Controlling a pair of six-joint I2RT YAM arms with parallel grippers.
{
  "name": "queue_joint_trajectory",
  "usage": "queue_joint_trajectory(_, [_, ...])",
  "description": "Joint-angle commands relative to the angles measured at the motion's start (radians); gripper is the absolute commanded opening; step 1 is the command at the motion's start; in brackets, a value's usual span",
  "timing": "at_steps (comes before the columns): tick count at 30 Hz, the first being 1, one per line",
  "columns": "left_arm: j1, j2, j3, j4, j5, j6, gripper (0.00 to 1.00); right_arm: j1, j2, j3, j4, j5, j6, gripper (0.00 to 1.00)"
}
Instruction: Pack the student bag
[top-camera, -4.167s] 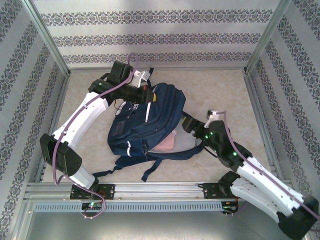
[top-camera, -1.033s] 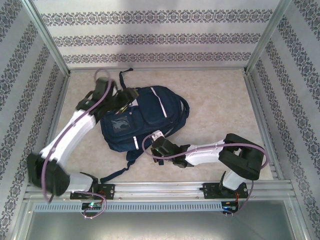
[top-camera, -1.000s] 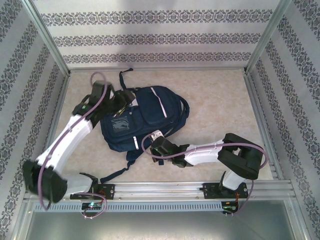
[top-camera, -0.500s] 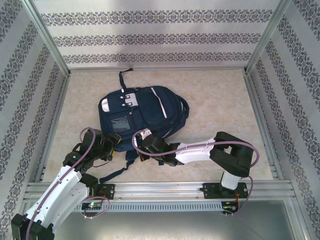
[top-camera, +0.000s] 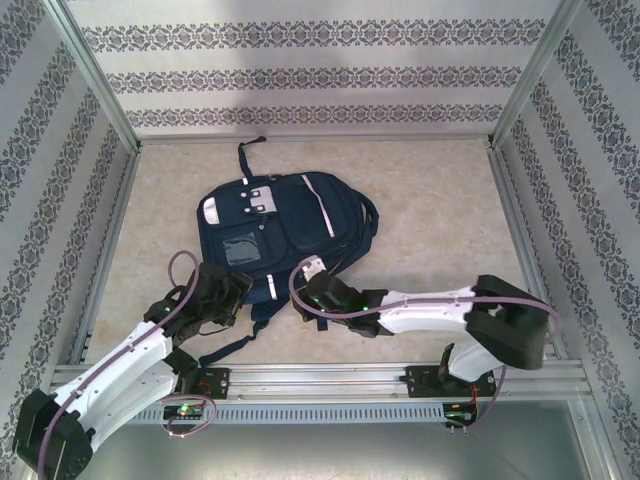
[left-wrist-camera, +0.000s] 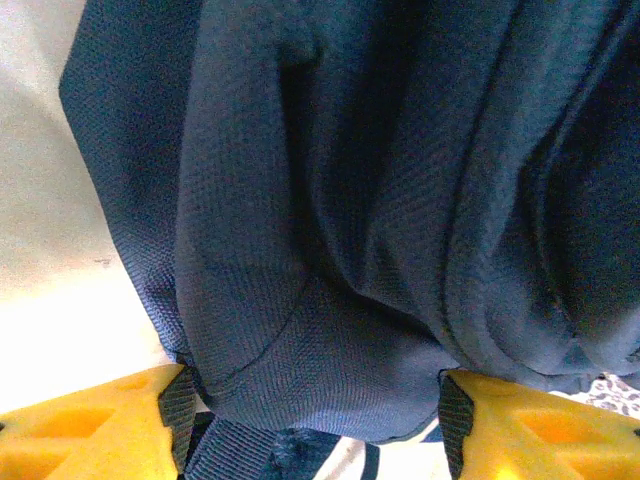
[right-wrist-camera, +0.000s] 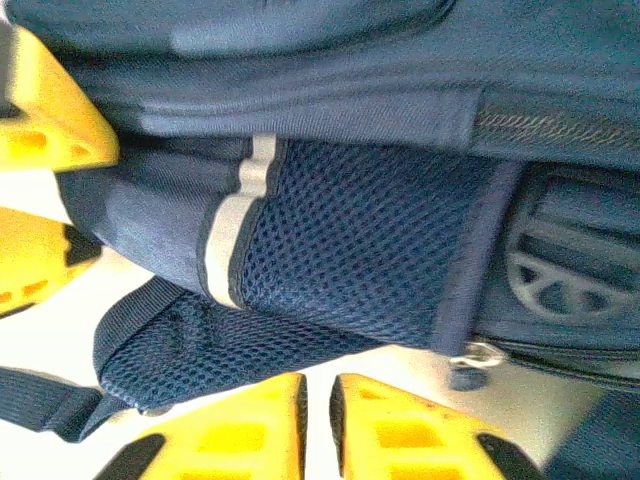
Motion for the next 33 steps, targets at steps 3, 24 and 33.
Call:
queue_joint_trajectory(3, [-0.024, 0.049, -0.018, 0.104, -0.086, -0.039, 0.67, -0.053, -0.126, -0.101, -0.012, 0.026, -0.048, 0.37])
queue_joint_trajectory(24, [-0.030, 0.047, -0.009, 0.094, -0.128, -0.055, 0.66, 0.076, 0.210, -0.140, 0.368, 0.318, -0.213, 0.47])
queue_joint_trajectory(33, [-0.040, 0.050, -0.022, 0.114, -0.131, -0.065, 0.63, 0.096, 0.360, -0.049, 0.382, 0.525, -0.172, 0.43])
